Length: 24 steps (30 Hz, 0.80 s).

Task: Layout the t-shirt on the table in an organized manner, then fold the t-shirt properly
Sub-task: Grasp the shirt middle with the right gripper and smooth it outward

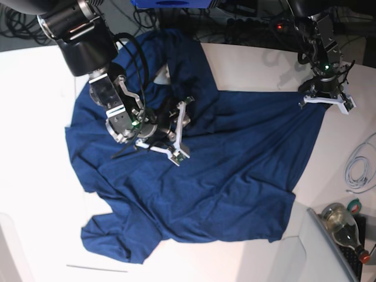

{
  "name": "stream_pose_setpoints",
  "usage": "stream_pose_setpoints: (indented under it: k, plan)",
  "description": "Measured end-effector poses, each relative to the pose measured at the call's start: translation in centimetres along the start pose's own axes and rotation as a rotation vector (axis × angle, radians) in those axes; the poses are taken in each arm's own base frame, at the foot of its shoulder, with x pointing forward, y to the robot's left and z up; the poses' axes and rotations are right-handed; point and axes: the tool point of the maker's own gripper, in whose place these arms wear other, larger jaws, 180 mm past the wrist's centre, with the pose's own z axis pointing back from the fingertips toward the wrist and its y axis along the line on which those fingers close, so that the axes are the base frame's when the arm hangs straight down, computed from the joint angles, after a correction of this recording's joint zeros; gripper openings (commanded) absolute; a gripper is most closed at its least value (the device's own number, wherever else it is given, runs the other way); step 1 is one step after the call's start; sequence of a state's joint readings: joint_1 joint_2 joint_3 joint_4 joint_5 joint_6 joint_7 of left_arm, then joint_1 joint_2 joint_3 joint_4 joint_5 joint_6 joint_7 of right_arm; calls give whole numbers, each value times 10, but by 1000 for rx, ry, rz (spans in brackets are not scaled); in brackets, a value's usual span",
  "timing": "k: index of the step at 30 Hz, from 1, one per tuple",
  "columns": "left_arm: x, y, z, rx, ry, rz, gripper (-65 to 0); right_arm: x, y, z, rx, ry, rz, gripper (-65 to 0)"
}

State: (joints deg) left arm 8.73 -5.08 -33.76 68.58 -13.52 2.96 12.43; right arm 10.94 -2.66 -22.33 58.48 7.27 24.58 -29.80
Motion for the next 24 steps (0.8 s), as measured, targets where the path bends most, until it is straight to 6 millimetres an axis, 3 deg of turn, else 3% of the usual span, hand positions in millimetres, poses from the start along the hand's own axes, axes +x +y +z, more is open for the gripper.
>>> stream_pose_setpoints:
  k: [3,6,10,12,17,24]
  plan:
    - [-1,0,0,0,2,-1,-650,3,11,-3,19,-4,-8,-543]
    - [-2,-1,0,-1,4,1,-650,3,14,-4,25,-6,-9,-552]
    - [-4,-3,1,-2,8,6,-650,-8,16,-4,27,32,-13,-650]
    - [-4,-2,1,-2,7,5,-650,-6,19,0,25,52,1,-650]
    - [-4,-2,1,-1,7,6,-650,24,24,25,0,6,57,-648]
    - [-5,-2,1,-1,10,2,-650,90,26,87,-87,-137,171,-648]
